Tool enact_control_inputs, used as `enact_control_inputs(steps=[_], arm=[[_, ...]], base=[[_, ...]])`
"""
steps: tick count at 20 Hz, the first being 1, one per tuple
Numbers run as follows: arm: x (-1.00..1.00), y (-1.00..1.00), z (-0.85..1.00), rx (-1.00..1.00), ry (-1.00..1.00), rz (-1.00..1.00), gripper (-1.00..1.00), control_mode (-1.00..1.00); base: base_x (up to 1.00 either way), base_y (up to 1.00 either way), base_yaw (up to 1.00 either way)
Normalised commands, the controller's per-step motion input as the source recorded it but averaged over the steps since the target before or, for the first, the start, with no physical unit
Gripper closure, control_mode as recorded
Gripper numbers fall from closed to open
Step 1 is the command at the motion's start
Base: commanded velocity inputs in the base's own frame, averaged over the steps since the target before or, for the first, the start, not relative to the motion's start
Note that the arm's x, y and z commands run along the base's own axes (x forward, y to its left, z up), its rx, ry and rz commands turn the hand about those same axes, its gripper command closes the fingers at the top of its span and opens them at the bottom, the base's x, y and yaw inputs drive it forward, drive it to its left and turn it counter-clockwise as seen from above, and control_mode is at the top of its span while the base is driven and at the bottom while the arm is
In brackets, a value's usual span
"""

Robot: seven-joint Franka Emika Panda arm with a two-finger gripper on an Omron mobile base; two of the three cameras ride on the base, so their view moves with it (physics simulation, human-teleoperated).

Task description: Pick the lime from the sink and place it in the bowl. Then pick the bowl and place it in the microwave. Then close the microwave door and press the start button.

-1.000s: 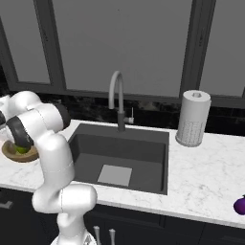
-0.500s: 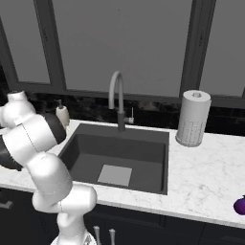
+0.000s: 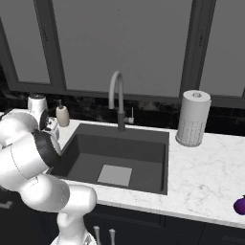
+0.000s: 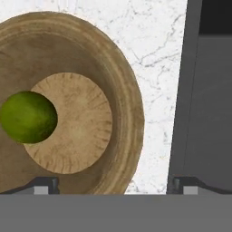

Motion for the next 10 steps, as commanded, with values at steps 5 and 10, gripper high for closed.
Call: enact_control_inputs(steps=[5,10], arm=[[0.08,-0.14,0.00,0.07,0.00,-0.01,-1.00,-1.00],[0.11,0.04,-0.06,0.02,0.00,0.00,-1.00,-1.00]], base=[[0.00,0.00,0.00],[0.00,0.00,0.00]])
